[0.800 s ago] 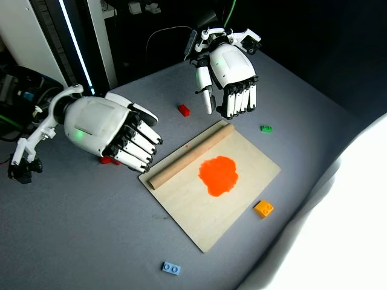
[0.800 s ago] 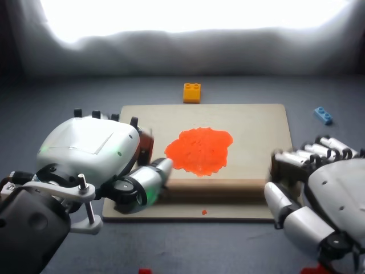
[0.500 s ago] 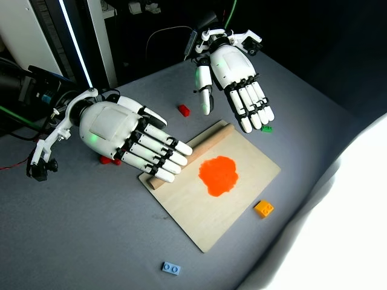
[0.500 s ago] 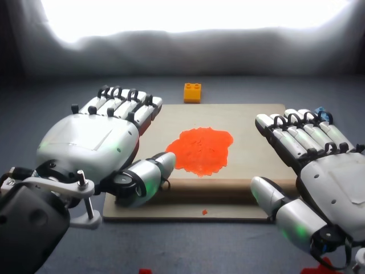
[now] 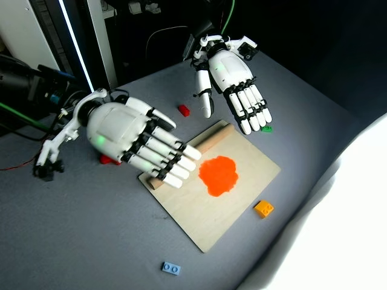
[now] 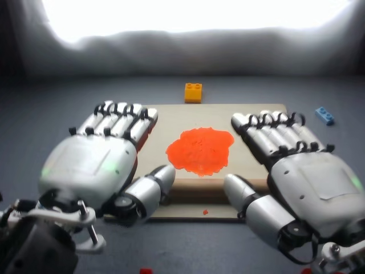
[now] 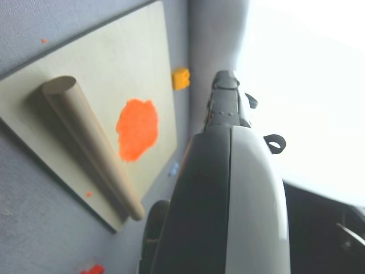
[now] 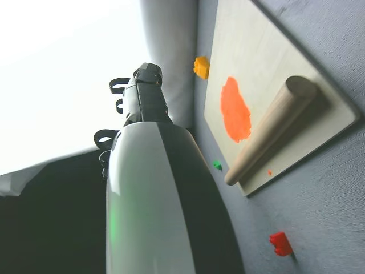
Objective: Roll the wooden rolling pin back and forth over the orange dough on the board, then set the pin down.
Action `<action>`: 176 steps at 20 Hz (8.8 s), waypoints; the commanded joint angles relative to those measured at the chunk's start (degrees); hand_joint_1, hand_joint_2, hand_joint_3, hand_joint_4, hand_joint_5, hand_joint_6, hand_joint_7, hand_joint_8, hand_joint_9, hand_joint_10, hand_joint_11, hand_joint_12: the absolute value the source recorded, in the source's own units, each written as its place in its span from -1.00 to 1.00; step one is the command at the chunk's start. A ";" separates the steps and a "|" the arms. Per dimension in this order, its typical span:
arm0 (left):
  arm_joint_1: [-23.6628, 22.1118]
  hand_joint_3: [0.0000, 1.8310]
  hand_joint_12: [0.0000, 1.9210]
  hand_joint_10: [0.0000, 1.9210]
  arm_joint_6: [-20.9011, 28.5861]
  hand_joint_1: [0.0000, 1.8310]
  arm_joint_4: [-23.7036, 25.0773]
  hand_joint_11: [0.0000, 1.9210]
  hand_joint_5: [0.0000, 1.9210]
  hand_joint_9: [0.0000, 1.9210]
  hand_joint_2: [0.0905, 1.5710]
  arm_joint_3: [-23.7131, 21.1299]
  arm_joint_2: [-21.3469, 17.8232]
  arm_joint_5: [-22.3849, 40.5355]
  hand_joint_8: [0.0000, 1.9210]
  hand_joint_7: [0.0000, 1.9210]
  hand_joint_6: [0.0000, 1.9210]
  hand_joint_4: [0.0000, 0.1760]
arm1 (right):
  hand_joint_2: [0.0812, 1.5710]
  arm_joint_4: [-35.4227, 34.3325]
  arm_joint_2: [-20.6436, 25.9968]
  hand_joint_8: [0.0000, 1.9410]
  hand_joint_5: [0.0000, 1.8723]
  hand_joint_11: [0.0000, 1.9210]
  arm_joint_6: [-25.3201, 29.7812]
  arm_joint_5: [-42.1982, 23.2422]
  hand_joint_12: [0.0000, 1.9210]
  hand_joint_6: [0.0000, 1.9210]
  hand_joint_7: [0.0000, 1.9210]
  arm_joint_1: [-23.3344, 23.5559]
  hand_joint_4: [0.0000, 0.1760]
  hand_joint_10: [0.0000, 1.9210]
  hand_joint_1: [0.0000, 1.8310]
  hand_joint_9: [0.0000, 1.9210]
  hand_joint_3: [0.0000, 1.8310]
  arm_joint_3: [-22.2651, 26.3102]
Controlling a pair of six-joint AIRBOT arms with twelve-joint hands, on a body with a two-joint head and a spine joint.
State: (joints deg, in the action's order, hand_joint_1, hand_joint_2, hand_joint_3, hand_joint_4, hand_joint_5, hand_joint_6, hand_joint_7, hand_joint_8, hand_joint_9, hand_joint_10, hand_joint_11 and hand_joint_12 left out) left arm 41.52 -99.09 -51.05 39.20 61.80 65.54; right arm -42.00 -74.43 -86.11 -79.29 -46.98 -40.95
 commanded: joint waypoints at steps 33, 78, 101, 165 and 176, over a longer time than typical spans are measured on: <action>9.23 -0.99 -1.00 -1.00 8.49 -1.00 12.52 -1.00 -0.94 -1.00 0.87 13.48 16.08 13.30 -1.00 -0.96 -1.00 -1.00 | 0.98 4.01 -14.87 -1.00 -0.85 -1.00 -0.99 -3.13 -0.81 -1.00 -0.85 -2.34 -1.00 -1.00 -1.00 -0.90 -1.00 -18.47; 5.85 -1.00 -1.00 -1.00 10.17 -1.00 11.20 -1.00 -0.93 -1.00 0.87 22.67 20.36 10.12 -1.00 -0.95 -1.00 -1.00 | 1.00 3.47 -14.79 -1.00 -0.86 -1.00 3.61 0.07 -0.86 -1.00 -0.87 -1.12 -1.00 -1.00 -1.00 -0.93 -0.96 -24.72; 4.44 -1.00 -1.00 -1.00 11.91 -1.00 11.23 -1.00 -1.00 -1.00 0.85 27.53 22.26 8.30 -1.00 -1.00 -1.00 -1.00 | 0.99 0.81 -15.07 -0.99 -0.90 -0.99 5.22 3.61 -1.00 -0.99 -0.91 1.08 -1.00 -0.99 -1.00 -0.97 -0.99 -28.81; 0.21 -0.99 -1.00 -1.00 18.28 -1.00 11.62 -1.00 -0.97 -1.00 0.90 42.07 27.42 -1.03 -1.00 -0.99 -1.00 -1.00 | 0.98 -1.75 -15.63 -1.00 -0.87 -1.00 9.40 11.20 -0.98 -1.00 -0.88 4.77 -1.00 -1.00 -1.00 -0.94 -1.00 -37.44; -0.28 -0.99 -1.00 -1.00 18.36 -1.00 12.56 -1.00 -0.96 -1.00 0.91 44.10 27.89 -2.83 -1.00 -0.99 -1.00 -1.00 | 1.00 -3.18 -15.86 -1.00 -0.85 -1.00 9.48 12.32 -0.95 -1.00 -0.87 5.31 -1.00 -1.00 -1.00 -0.96 -0.99 -39.12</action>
State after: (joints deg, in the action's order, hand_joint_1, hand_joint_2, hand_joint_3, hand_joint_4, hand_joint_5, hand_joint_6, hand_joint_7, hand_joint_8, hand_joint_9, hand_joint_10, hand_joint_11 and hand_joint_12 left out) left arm 41.34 -80.77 -39.59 82.87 89.54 58.65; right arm -46.52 -90.43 -76.66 -62.28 -42.26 -79.70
